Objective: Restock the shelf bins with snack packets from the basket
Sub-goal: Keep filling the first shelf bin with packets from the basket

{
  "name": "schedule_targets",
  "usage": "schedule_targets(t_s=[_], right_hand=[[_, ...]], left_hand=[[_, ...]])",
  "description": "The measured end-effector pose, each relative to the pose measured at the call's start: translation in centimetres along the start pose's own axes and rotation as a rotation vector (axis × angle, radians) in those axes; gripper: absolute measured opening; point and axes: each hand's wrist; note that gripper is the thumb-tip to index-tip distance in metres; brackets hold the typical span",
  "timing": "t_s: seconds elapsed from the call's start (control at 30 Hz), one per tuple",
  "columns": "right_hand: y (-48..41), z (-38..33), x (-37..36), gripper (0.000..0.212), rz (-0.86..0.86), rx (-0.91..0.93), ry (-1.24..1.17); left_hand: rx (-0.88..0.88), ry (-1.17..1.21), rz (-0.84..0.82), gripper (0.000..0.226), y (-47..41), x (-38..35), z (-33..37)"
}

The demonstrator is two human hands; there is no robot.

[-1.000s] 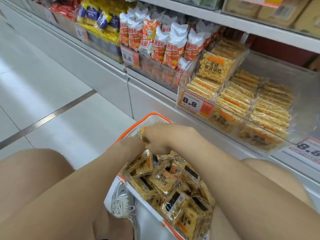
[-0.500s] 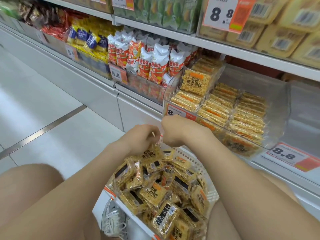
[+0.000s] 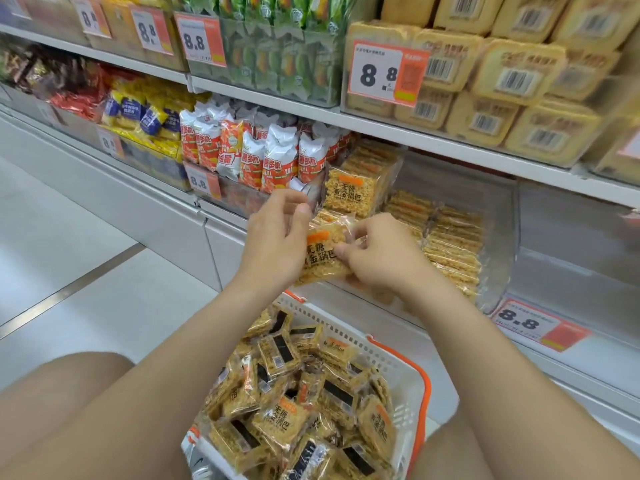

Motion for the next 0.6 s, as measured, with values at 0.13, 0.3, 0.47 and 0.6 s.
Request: schedule_targets(t_s=[0.13, 0.3, 0.47, 0.6], right_hand=[[-0.7, 1.6, 1.6, 0.013, 0.213, -0.079, -0.118], [-0.2, 2.7, 2.7, 0.011, 0.202, -0.126, -0.211], [-0.9, 3.0, 2.7, 0.022, 0.297, -0.120, -0.221], [-2.4, 3.3, 2.5, 0.022, 0.425, -0.115, -0.150]], left_hand=[[0.250, 0.108, -0.026, 0.034, -0.8, -1.0, 1.3], [0.339, 0.185, -0.146, 0.031, -1.4, -1.5, 2.3], [0.265, 0.101, -0.116, 0.023, -2.7, -2.2, 1.9], [-0.042, -0.355, -0.102, 0.039, -3.7, -2.3, 1.8]])
Point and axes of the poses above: each hand's wrist, its own y-axis away from the middle knuckle, its own x-axis out of the back of the hand, z = x × y, and after that the axes turned 9 degrees about x, right-handed
